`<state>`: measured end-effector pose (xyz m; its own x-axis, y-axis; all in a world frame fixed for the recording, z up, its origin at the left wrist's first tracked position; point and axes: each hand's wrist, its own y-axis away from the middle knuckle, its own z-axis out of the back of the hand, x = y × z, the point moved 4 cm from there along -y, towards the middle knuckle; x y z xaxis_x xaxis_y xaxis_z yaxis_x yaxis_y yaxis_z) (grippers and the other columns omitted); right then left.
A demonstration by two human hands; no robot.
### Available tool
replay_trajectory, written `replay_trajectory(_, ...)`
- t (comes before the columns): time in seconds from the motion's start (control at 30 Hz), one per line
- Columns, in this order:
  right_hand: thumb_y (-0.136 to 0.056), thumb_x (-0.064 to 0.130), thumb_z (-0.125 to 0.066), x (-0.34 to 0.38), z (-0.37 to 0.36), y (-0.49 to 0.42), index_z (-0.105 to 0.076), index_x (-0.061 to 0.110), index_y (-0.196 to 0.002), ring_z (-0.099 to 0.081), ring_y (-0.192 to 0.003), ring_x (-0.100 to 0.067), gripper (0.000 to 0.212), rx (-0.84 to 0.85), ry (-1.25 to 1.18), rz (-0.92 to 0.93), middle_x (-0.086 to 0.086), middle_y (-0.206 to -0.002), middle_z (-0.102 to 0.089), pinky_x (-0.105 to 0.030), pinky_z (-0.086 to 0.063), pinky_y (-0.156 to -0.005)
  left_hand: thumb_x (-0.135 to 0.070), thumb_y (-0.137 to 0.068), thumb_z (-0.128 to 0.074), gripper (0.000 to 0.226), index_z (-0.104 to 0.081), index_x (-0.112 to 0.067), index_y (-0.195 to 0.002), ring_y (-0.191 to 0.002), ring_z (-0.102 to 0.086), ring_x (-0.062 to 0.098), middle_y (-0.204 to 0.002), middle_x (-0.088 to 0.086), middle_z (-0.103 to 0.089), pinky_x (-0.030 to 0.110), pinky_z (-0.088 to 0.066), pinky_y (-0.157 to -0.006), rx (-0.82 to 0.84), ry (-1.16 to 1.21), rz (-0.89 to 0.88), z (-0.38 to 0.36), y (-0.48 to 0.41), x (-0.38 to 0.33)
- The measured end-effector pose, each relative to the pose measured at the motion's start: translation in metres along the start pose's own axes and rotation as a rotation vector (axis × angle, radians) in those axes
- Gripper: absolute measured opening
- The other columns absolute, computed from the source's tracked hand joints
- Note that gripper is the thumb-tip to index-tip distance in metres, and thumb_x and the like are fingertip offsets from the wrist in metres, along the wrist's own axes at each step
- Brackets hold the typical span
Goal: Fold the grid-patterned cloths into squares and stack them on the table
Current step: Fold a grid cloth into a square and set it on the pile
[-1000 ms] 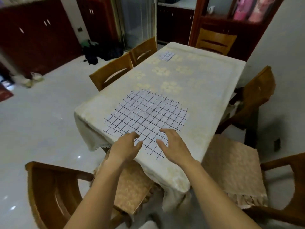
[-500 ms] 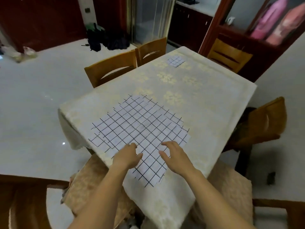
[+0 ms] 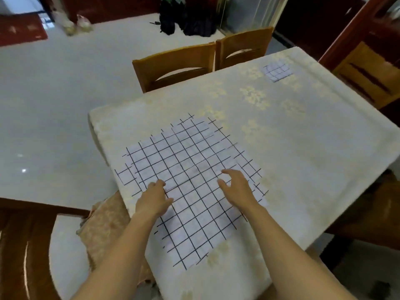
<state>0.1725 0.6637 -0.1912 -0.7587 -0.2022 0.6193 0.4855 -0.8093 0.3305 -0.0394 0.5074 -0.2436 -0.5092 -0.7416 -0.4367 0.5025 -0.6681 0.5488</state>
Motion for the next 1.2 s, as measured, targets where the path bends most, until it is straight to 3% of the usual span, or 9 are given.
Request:
replay_trajectory(0.2,-0.095,0.031,-0.064,-0.028,0.018,-0.082,-0.035,0.014,-0.149,-0.04,-0.136,-0.026,0.064,0.027,-0.084,-0.038,-0.012,-0.151,-0.033,-0.032,-0.034,-0.11,-0.035,-0.08,-0.078,0.046,-0.057,-0.024,-0.12,-0.11,-0.052,0.025,-0.12,0.002,-0.056,0.039,-0.049,-0.087,-0.139,-0.065,0.058,-0.007,-0.017,-0.01)
replay_trajectory(0.33,-0.091,0.037,-0.067,-0.041,0.017,-0.12,-0.039,0.014,-0.146,-0.048,-0.126,-0.033,0.066,0.025,-0.063,-0.12,-0.017,-0.14,-0.046,-0.045,-0.043,-0.106,-0.035,-0.084,-0.072,0.026,-0.063,-0.027,-0.107,-0.097,-0.06,0.021,-0.104,-0.004,-0.062,0.038,-0.051,-0.081,-0.23,-0.072,0.039,-0.008,-0.023,-0.018)
replay_trajectory(0.43,-0.093,0.031,-0.064,-0.045,0.018,-0.138,-0.05,0.014,-0.134,-0.058,-0.11,-0.024,0.047,0.053,-0.142,-0.175,-0.009,-0.113,-0.062,-0.031,-0.045,-0.092,-0.036,-0.087,-0.066,0.008,-0.064,-0.031,-0.093,-0.089,-0.06,0.02,-0.092,-0.007,-0.061,0.039,-0.051,-0.08,-0.248,-0.082,0.041,-0.007,-0.029,-0.023)
replay_trajectory(0.53,-0.093,0.03,-0.064,-0.046,0.022,-0.144,-0.056,0.014,-0.127,-0.058,-0.1,-0.02,0.038,0.029,-0.179,-0.169,-0.001,-0.102,-0.059,-0.027,-0.042,-0.085,-0.034,-0.089,-0.064,0.004,-0.063,-0.031,-0.086,-0.087,-0.059,0.021,-0.089,-0.007,-0.059,0.04,-0.051,-0.079,-0.238,-0.108,0.039,-0.008,-0.032,-0.026)
replay_trajectory(0.67,-0.09,0.034,-0.068,-0.046,0.033,-0.144,-0.061,0.013,-0.124,-0.061,-0.096,-0.021,0.04,-0.019,-0.244,-0.2,0.0,-0.099,-0.061,-0.033,-0.049,-0.087,-0.033,-0.092,-0.062,0.008,-0.061,-0.029,-0.084,-0.086,-0.058,0.019,-0.088,-0.008,-0.059,0.042,-0.051,-0.081,-0.221,-0.082,0.028,-0.005,-0.029,-0.029)
replay_trajectory(0.77,-0.089,0.033,-0.071,-0.04,0.044,-0.14,-0.066,0.011,-0.118,-0.06,-0.09,-0.015,0.037,-0.046,-0.335,-0.203,0.002,-0.095,-0.063,-0.03,-0.046,-0.083,-0.029,-0.094,-0.061,0.011,-0.06,-0.029,-0.084,-0.081,-0.058,0.015,-0.085,-0.013,-0.058,0.041,-0.051,-0.08,-0.238,-0.034,-0.01,0.003,-0.026,-0.03)
replay_trajectory(0.97,-0.091,0.031,-0.069,-0.025,0.071,-0.124,-0.071,0.012,-0.102,-0.062,-0.095,-0.018,0.022,-0.14,-0.467,-0.225,-0.003,-0.101,-0.069,-0.031,-0.049,-0.08,-0.031,-0.099,-0.059,0.008,-0.056,-0.027,-0.092,-0.07,-0.059,0.013,-0.076,-0.011,-0.063,0.034,-0.049,-0.066,-0.34,0.027,-0.137,0.033,-0.014,-0.038)
replay_trajectory(1.13,-0.089,0.024,-0.072,-0.01,0.091,-0.106,-0.072,0.012,-0.108,-0.062,-0.072,-0.008,0.023,-0.259,-0.591,-0.225,-0.002,-0.087,-0.069,-0.026,-0.049,-0.074,-0.03,-0.098,-0.059,0.004,-0.058,-0.027,-0.096,-0.074,-0.06,0.014,-0.082,-0.011,-0.067,0.033,-0.048,-0.068,-0.44,0.062,-0.274,0.062,-0.003,-0.045)
replay_trajectory(1.2,-0.089,0.026,-0.072,-0.004,0.097,-0.096,-0.071,0.017,-0.109,-0.062,-0.071,-0.008,0.022,-0.317,-0.616,-0.227,-0.004,-0.088,-0.069,-0.028,-0.05,-0.073,-0.031,-0.098,-0.059,0.008,-0.063,-0.027,-0.105,-0.08,-0.063,0.014,-0.087,-0.01,-0.071,0.033,-0.05,-0.073,-0.472,0.087,-0.321,0.073,0.002,-0.048)
